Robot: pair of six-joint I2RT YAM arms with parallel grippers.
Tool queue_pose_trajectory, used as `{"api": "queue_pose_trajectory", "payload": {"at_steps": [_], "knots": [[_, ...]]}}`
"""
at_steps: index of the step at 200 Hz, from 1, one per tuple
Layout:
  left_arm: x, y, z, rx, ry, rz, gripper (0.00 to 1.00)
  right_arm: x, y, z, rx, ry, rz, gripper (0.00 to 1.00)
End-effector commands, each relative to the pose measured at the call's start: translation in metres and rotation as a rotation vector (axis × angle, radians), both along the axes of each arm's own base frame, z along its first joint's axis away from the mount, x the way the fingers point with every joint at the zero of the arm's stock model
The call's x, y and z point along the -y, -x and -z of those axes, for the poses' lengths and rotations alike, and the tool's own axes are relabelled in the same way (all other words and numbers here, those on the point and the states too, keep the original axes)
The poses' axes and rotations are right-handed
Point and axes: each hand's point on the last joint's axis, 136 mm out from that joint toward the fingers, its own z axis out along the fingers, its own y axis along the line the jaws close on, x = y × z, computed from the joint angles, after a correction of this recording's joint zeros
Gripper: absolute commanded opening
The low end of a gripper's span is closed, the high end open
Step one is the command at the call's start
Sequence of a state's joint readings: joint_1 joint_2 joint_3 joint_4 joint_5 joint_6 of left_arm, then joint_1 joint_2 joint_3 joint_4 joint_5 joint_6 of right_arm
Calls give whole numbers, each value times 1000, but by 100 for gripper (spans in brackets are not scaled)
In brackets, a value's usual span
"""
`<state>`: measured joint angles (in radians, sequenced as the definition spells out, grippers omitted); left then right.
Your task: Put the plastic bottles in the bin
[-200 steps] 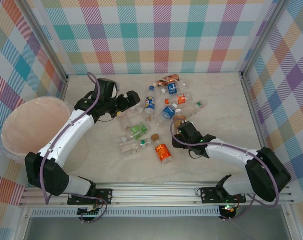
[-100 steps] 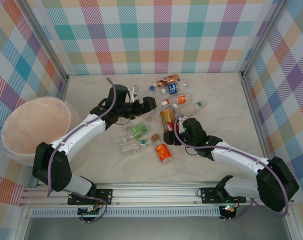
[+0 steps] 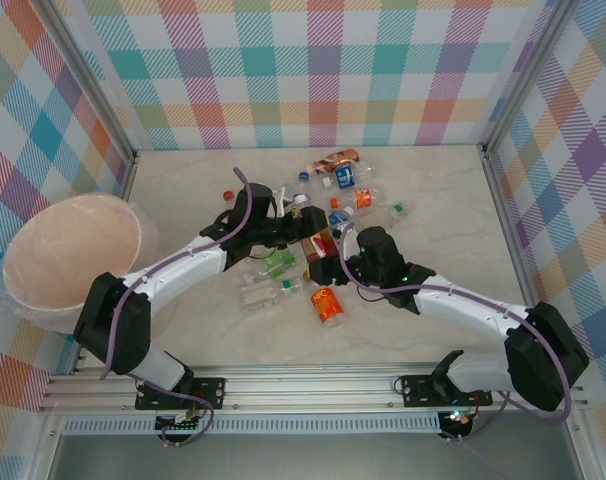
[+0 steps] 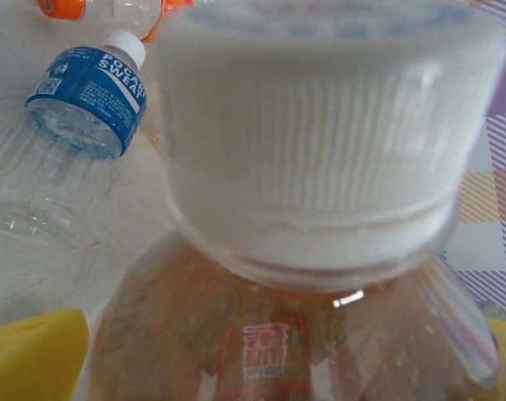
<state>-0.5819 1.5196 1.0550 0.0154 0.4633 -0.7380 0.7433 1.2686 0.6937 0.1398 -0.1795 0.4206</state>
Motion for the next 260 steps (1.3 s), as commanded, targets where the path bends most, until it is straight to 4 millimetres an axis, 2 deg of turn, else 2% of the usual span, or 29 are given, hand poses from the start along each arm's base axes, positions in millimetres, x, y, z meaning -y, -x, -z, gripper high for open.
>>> {"api": "queue_pose_trajectory", "payload": {"at_steps": [1,31,49,77,109,130,146,170,206,226,238,260], "knots": [[9,0,-3,8,27,17,98,-16,-5,-28,96,-53,-57,45],[10,0,4,-22,15,22,77,-21,-4,-34,128,-52,-84,47],[9,-2,4,-24,12,9,69,-21,-4,-34,136,-45,-89,49],[11,-2,1,-22,20,16,64,-19,-2,-32,136,-34,-95,53],[4,-7,-1,-1,8,-33,63,-19,0,-30,126,-24,-105,64],[1,-10,-7,24,8,-55,62,-17,1,-29,119,-20,-99,74],[-6,-14,-12,39,-6,-89,60,-18,4,-37,127,-29,-115,84],[-24,-24,-26,89,-47,-161,59,-11,2,-50,171,-24,-90,100],[-64,-30,-63,216,-192,-290,58,10,-5,-70,287,-52,22,100],[-98,-30,-83,274,-278,-416,56,24,-10,-79,326,-68,104,100],[-117,-26,-92,296,-340,-475,56,34,-14,-82,341,-66,165,100],[-144,-18,-113,357,-412,-545,56,56,-24,-74,342,-34,303,100]]}}
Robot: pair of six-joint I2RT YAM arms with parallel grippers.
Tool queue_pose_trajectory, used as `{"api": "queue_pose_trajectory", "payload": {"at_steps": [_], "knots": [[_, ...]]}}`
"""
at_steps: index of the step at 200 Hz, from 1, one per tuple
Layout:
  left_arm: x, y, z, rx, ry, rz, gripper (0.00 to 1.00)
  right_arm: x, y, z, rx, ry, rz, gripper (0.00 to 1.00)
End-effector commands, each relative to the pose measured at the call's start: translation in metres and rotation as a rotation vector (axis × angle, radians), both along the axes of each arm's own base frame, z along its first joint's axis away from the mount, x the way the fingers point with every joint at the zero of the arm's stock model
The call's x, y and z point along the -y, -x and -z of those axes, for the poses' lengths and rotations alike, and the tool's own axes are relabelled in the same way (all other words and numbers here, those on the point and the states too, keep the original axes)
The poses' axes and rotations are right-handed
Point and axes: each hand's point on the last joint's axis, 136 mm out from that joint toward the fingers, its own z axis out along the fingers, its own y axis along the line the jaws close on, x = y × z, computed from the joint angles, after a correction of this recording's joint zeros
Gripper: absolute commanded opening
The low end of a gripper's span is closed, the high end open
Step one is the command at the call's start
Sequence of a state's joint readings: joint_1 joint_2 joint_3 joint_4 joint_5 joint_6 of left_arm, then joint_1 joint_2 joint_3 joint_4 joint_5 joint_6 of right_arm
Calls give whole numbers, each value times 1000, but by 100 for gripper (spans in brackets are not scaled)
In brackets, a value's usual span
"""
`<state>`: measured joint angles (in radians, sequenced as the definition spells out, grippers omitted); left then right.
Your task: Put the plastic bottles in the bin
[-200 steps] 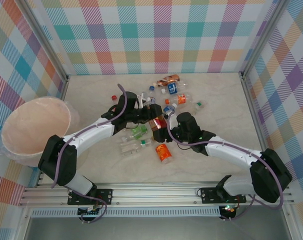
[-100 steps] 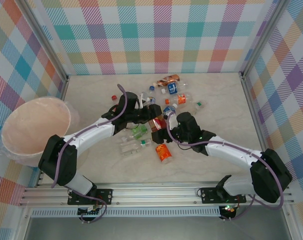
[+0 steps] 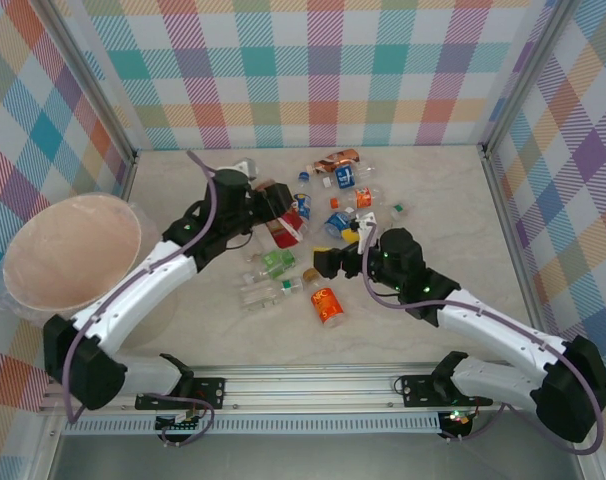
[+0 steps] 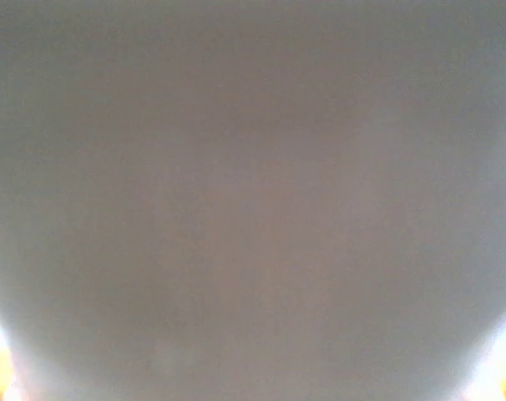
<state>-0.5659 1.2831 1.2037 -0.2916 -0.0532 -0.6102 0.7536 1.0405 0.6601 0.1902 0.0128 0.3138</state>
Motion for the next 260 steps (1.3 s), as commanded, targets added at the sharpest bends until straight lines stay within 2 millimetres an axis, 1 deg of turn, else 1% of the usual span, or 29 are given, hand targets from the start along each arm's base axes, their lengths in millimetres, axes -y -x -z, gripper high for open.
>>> {"api": "queue_pose_trajectory", "payload": {"at_steps": [1,10,20,35,63,96,119,140,161,184,207,218,233,244,260], "knots": [[-49,5,-20,63,-162,-153,56,25,-16,2,28,-6,178,100],[-58,8,-28,86,-186,-176,56,37,-22,8,14,1,256,100],[-67,12,-37,116,-210,-200,56,45,-25,14,-1,5,307,100],[-84,18,-53,156,-273,-244,57,50,-27,19,-16,3,343,100],[-124,32,-89,230,-404,-368,55,49,-28,20,-21,0,342,100],[-160,53,-131,343,-514,-469,55,49,-29,24,-28,5,351,100],[-190,66,-152,377,-632,-581,55,46,-31,28,-40,8,346,100],[-211,79,-170,405,-679,-648,55,43,-32,30,-47,13,338,100],[-228,89,-183,430,-713,-688,56,40,-33,31,-53,18,329,100],[-257,101,-191,416,-777,-792,55,36,-33,28,-56,20,310,100],[-295,119,-191,385,-803,-968,54,34,-34,25,-51,21,302,100],[-313,126,-184,360,-788,-1046,54,32,-34,25,-50,23,297,100],[-331,133,-170,313,-759,-1119,54,31,-35,24,-51,23,291,100],[-341,135,-156,262,-736,-1146,54,29,-35,23,-51,19,285,100],[-348,134,-135,183,-667,-1145,54,25,-35,22,-47,18,266,100]]}}
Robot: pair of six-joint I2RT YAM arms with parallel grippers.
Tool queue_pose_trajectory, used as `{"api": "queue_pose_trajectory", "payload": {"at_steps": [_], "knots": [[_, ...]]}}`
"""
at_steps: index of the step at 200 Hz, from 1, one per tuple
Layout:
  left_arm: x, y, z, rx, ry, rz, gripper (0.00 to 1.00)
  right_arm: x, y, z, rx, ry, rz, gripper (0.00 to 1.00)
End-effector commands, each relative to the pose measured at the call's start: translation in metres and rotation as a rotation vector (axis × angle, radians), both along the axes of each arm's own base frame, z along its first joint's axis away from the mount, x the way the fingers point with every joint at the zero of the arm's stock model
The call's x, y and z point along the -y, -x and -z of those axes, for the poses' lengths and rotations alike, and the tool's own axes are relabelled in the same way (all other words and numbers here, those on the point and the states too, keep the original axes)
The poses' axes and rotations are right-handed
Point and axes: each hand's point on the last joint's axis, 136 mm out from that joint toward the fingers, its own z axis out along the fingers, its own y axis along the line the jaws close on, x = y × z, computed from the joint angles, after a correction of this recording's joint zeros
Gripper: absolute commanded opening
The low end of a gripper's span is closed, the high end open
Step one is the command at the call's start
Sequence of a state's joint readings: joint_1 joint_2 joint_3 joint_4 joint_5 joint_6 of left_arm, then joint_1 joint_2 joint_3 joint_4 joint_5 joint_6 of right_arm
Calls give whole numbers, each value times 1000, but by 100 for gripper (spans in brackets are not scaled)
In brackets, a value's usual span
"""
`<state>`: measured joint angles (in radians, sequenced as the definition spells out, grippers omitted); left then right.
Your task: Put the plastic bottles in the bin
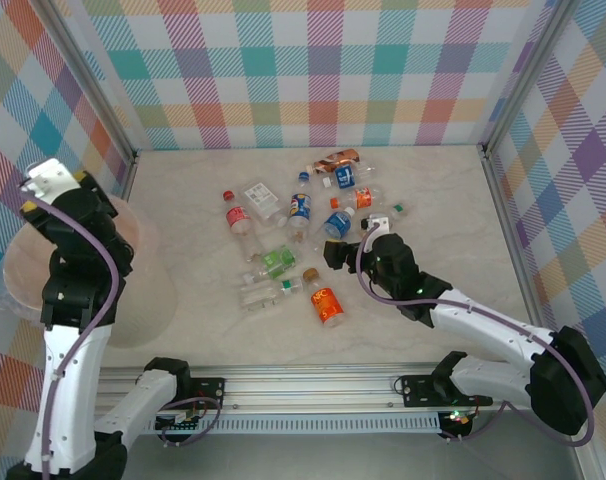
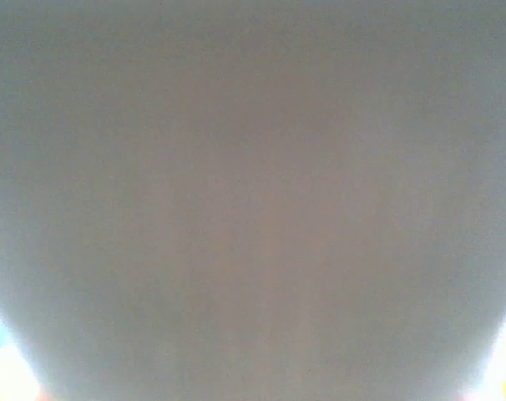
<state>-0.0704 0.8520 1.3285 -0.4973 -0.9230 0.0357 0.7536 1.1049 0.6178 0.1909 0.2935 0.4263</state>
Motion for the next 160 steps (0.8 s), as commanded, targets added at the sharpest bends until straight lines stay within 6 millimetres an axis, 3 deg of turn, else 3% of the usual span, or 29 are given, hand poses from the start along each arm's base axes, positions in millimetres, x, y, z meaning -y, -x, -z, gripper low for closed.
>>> {"api": "queue_pose_trajectory", "payload": {"at_steps": [1,60,117,160], "knots": [[-12,1,27,0,134,-29,54,-10,-3,-21,42,-34,-37,100],[-20,-17,116,-193,450,-33,58,-16,-1,-24,54,-22,-75,100],[-51,-4,182,-240,648,-222,58,-24,-4,-29,74,0,-108,100],[-61,-4,216,-263,702,-326,63,-28,-7,-35,81,1,-114,100]]}}
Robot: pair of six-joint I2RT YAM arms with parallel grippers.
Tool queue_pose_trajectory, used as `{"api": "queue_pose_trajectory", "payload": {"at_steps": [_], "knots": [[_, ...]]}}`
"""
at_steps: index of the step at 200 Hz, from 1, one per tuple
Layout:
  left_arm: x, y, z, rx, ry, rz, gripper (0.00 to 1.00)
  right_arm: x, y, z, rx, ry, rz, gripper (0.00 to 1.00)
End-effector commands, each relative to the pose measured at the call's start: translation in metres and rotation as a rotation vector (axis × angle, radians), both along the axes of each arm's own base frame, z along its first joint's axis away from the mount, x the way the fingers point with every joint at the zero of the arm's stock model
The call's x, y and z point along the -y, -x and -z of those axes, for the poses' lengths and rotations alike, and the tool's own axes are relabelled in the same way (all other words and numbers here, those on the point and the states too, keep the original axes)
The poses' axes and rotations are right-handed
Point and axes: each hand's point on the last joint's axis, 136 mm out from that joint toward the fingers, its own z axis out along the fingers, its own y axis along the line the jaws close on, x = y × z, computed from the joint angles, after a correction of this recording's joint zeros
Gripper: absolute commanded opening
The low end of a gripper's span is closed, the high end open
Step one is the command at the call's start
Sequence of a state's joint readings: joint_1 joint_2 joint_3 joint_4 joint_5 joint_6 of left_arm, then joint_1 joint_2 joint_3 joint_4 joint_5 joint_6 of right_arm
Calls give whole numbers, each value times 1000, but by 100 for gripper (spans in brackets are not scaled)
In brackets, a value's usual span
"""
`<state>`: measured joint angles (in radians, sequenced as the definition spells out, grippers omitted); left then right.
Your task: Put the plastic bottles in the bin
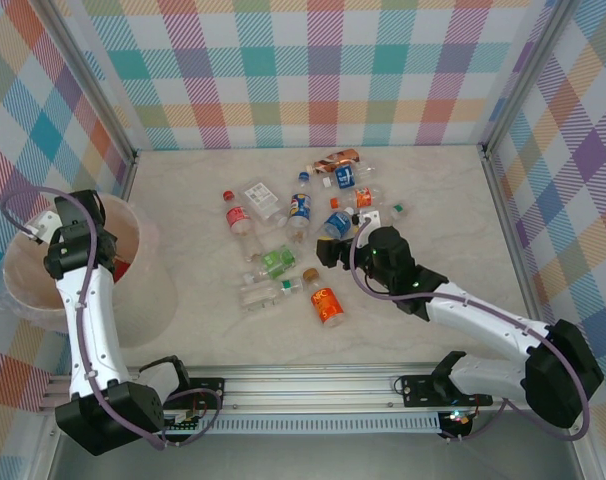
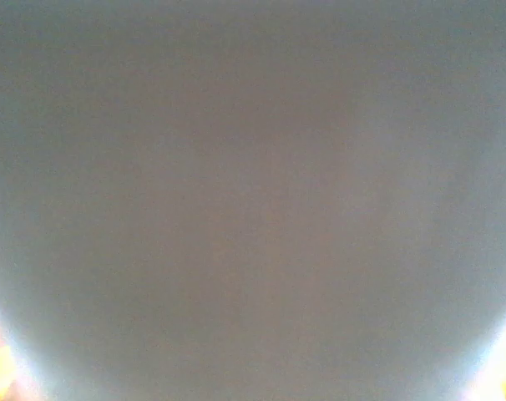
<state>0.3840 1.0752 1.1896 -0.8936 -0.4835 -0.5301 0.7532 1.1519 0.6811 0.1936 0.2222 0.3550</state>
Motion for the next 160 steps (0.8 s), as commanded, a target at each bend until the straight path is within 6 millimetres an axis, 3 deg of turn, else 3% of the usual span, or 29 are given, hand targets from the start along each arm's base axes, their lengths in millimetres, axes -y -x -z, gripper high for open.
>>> {"api": "queue_pose_trajectory", "payload": {"at_steps": [1,28,53,94,126,160], "knots": [[-5,1,18,-7,59,-74,63,-9,-4,-22,47,-24,-24,100],[-4,-7,25,-5,85,-53,64,-9,-3,-23,48,-17,-30,100],[-1,-11,23,-15,97,-26,75,-3,-5,-19,43,-17,4,100],[5,-12,2,4,93,30,89,-1,-5,-13,35,-11,14,100],[17,-15,-8,46,121,95,92,4,-3,-5,-1,-7,37,100],[41,-19,-33,133,168,212,94,15,5,15,-55,15,61,100]]}}
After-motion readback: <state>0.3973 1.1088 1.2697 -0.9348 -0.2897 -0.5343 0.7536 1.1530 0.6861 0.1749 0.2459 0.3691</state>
